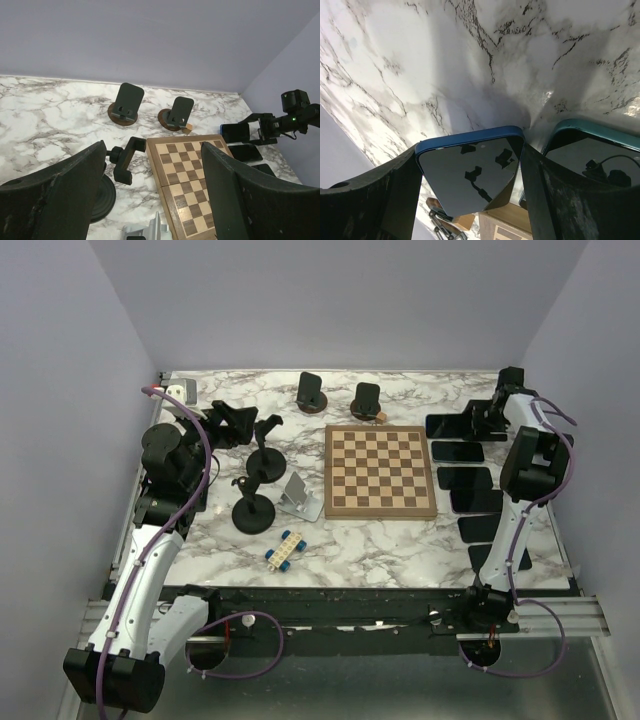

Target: Remove the phone from the phone stand

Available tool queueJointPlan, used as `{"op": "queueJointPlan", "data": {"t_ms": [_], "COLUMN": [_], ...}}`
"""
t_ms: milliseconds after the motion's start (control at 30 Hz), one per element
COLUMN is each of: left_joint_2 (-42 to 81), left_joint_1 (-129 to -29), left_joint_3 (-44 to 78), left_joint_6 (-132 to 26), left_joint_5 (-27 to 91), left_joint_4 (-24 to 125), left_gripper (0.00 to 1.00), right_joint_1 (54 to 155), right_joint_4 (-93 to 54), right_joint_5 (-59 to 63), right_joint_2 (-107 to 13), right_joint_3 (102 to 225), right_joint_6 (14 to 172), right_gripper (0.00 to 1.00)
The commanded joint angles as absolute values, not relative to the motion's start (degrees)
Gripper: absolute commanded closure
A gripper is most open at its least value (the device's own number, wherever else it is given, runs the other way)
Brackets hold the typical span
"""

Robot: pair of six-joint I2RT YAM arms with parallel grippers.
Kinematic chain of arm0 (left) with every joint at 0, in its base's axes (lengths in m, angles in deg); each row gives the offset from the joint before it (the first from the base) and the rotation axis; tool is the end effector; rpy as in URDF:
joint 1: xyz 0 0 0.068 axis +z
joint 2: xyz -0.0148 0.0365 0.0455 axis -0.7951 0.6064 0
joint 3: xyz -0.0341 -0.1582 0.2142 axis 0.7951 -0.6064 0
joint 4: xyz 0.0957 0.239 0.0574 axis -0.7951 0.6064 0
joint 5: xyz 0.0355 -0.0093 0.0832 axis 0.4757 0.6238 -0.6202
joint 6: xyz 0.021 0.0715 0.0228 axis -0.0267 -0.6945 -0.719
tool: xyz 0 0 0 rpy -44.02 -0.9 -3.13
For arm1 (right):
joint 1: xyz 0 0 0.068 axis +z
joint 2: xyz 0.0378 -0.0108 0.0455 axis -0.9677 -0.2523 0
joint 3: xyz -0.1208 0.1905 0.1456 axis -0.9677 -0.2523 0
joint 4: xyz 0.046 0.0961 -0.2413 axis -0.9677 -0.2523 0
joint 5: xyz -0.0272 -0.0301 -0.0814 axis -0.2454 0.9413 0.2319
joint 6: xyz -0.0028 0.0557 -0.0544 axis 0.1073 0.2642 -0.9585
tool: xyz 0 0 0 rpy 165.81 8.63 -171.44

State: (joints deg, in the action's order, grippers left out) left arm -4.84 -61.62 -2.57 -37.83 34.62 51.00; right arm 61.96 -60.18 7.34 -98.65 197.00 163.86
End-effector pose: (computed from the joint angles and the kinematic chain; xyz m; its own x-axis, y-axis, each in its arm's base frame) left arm 0.2360 -0.0500 0.3890 -0.1078 -0.4283 -0.8972 0.3282 0.8365 -0.4388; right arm 0.4925 -0.1148 0.1309 0.0210 0.9985 -0.0511 0.9087 0.0022 0.4174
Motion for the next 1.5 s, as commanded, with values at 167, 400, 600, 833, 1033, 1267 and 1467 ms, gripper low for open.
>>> {"op": "queueJointPlan", "data": {"t_ms": [167, 400, 600, 833, 1033, 1267, 1467], "left_joint_2": [-4.94, -4.88, -4.89, -4.1, -4.48, -3.63, -4.05], "left_joint_1": [-61.28, -61.28, -61.28, -61.11, -61.11, -60.96, -60.84], "left_joint_3": [-2.94, -3.09, -3.0, -2.73, -2.92, -2.66, -2.92], "left_joint_6": [-37.41, -37.48, -37.39, -36.78, -37.15, -36.97, -37.04], "left_joint_5": [35.75, 35.64, 36.1, 37.0, 36.62, 37.25, 36.96], "left_joint_4": [48.88, 48.75, 48.61, 48.65, 48.65, 48.57, 48.54], "left_gripper": [0.16, 0.16, 0.16, 0.16, 0.16, 0.16, 0.16], "right_joint_1": [57.79, 56.76, 56.76, 56.76, 56.74, 56.73, 56.84], "right_joint_4": [-63.7, -63.69, -62.96, -61.93, -61.67, -62.01, -60.99], "right_joint_5": [9.61, 9.19, 7.12, 6.99, 5.51, 5.47, 6.19], "right_joint_2": [-99.8, -101.57, -101.65, -101.65, -102.19, -101.36, -98.96], "right_joint_3": [194.98, 195.79, 195.17, 194.86, 194.35, 193.91, 192.81], "right_joint_6": [160.83, 158.77, 157.9, 158.59, 160.62, 160.67, 158.74], "right_gripper": [0.7, 0.57, 0.49, 0.37, 0.18, 0.0, 0.0]}}
